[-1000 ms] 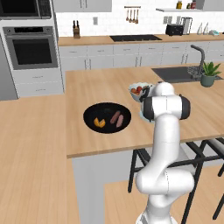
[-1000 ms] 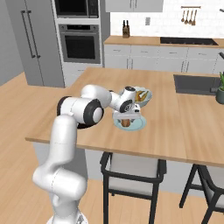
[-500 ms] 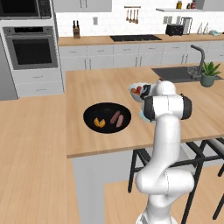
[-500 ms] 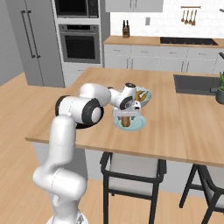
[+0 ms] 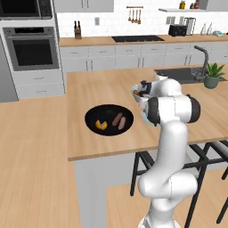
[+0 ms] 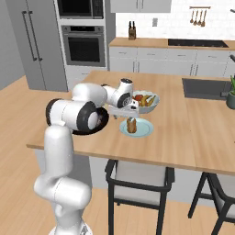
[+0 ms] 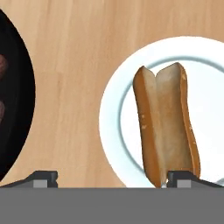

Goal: Place one bun and one sausage from the bowl on each plate.

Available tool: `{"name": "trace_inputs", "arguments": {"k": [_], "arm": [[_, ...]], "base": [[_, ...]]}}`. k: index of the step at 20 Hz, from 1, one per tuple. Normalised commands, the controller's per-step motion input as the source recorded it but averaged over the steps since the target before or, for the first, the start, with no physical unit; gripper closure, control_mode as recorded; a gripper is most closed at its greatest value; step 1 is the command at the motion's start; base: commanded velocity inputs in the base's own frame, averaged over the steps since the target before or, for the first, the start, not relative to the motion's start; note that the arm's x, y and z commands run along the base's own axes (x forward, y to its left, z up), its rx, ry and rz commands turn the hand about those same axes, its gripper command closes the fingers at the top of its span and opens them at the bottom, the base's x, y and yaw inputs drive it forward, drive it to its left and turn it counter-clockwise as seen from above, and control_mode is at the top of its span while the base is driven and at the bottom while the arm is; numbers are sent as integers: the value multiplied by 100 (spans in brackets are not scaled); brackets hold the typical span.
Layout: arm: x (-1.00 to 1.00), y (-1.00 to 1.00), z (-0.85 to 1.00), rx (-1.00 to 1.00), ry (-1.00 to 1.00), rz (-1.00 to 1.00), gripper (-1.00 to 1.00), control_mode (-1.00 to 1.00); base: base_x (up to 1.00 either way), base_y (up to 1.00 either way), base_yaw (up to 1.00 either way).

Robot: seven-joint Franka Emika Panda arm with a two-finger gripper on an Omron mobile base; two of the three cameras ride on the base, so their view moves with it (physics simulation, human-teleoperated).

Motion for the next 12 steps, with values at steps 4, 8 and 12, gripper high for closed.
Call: {"name": "trace_inputs", "arguments": {"k": [4,8,12], "arm": [[-2,90,37,0,0,-19,-100,-100],[-1,87,21,0,0,-15,-100,-100],[0,69,12,0,0,-8,-100,-100]], "base": [[0,0,0],[0,0,0],[0,0,0]]}}
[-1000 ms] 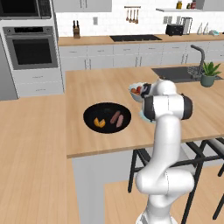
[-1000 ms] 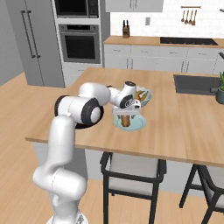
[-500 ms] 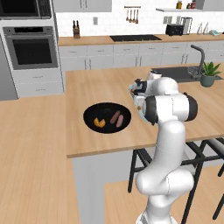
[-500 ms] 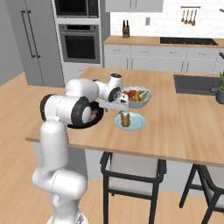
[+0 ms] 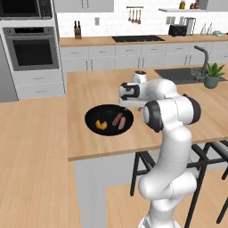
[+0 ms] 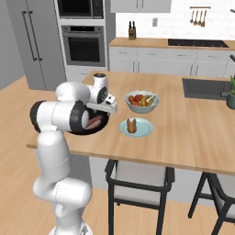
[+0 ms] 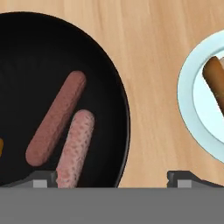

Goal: Place one bun and one sausage from the bowl on each plate.

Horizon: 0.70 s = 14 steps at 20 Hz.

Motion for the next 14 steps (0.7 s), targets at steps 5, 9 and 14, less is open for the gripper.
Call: {"name": "trace_inputs", "arguments": {"k": [5,9,14], "arm": [[11,41,1,0,0,0,-100,-100],[20,35,0,0,0,0,-100,-100],[14,34,-5,0,0,0,-100,-100]], "base": [[0,0,0],[0,0,0],[0,0,0]]}}
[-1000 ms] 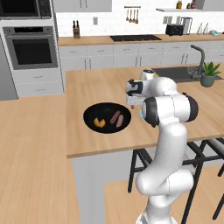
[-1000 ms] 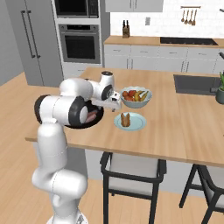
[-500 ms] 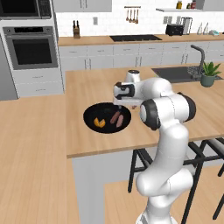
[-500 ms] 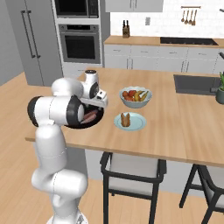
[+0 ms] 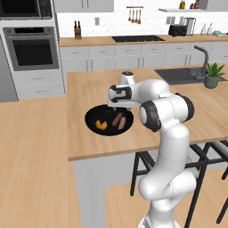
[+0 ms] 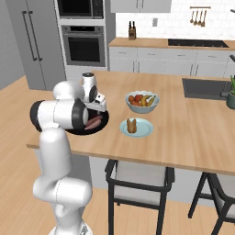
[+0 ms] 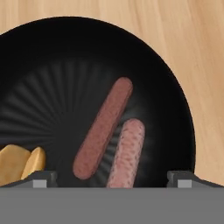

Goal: Place one bun and one sausage from the bowl on each plate.

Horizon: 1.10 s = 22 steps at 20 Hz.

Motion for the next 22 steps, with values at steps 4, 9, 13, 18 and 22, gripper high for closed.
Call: {"name": "trace_inputs", "arguments": {"k": [4,9,13,18,22], "arm": [[0,37,-20,0,0,0,-100,-100],[0,33,-25,0,1,0,-100,-100],[0,20,-23,0,0,0,-100,-100],[0,0,-28,0,0,0,-100,-100],[0,0,-23,0,0,-1,-100,-100]], "base": [[0,0,0],[0,0,0],[0,0,0],[0,0,0],[0,0,0]]}}
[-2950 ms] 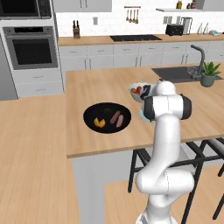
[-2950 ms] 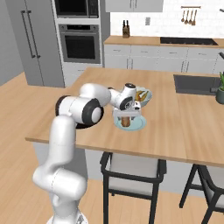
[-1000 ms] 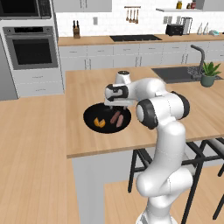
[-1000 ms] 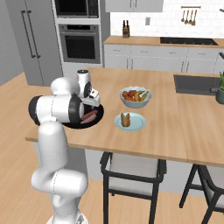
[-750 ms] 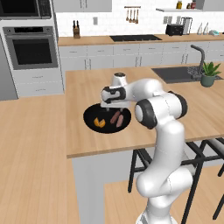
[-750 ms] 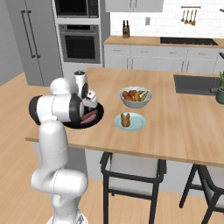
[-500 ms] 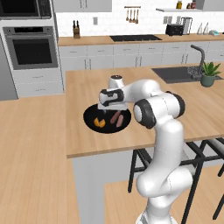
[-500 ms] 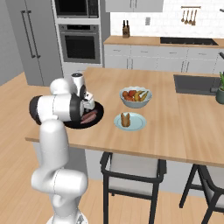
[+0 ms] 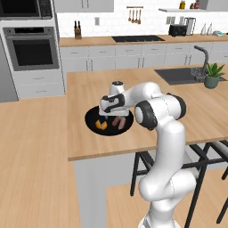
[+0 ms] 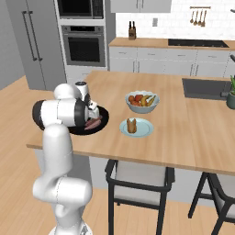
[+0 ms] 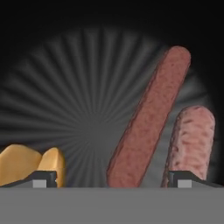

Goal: Place one bun and one sausage from the bowl on each plate.

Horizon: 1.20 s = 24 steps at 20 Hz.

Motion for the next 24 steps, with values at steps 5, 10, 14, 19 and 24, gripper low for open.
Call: {"name": "trace_inputs", "arguments": {"k": [5,10,14,19,24], "arm": [[0,0,-17,0,0,-7,-100,-100],[0,0,-15,-1,0,-6,-100,-100],[9,0,-17,0,0,-1,-100,-100],[5,9,-30,-2,0,0,-100,-100],[3,14,-48,-2,-5,-1,-100,-100]], "base": [[0,0,0],[0,0,0],[0,0,0],[0,0,0],[0,0,0]]}}
